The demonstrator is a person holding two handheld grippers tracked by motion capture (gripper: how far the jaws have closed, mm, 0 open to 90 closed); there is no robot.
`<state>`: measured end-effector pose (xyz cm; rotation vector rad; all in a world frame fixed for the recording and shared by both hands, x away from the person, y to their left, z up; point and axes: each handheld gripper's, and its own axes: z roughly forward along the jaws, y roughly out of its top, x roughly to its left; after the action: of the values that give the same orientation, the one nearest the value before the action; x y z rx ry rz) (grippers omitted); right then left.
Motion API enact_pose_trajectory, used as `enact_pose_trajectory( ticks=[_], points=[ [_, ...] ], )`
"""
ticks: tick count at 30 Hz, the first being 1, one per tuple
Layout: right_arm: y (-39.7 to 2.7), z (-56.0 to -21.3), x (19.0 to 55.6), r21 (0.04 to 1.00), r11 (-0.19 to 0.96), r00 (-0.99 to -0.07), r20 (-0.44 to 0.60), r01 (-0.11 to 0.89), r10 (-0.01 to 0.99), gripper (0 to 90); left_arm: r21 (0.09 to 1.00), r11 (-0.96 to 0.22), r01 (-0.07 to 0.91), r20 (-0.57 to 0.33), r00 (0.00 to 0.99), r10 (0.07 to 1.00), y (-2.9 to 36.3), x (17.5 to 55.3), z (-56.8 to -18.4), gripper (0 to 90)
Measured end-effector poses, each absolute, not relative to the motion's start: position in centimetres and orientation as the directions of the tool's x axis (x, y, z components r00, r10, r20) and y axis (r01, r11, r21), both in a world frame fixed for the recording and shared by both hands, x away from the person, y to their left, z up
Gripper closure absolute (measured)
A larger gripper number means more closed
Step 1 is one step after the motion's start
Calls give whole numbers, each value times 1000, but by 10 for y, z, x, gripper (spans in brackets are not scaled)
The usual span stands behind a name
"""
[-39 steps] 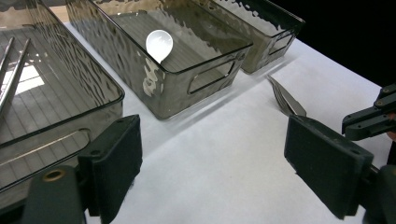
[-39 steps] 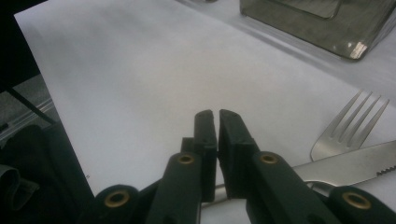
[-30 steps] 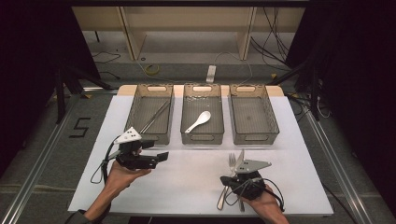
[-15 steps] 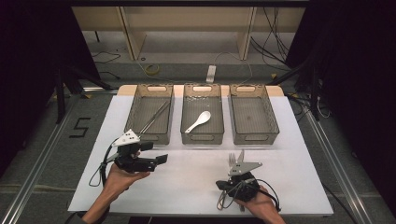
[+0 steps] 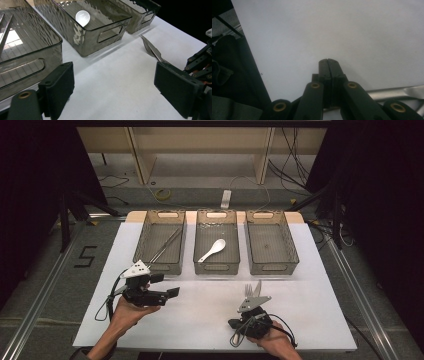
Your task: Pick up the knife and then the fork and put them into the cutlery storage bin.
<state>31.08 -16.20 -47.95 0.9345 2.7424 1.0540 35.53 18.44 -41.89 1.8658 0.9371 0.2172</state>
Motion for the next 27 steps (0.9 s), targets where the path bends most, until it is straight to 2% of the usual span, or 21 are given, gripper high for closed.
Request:
enact_pose_trajectory(
  ticks=[13, 27],
  points=[
    [-162, -481, 310, 589, 610, -819, 167, 530, 550, 900, 839, -207, 503, -242, 687, 685, 184, 355, -418, 159],
    [-183, -477, 307, 543, 642, -819, 170, 541, 547, 900, 838, -212, 503, -240, 688, 685, 184, 355, -418, 159]
  ],
)
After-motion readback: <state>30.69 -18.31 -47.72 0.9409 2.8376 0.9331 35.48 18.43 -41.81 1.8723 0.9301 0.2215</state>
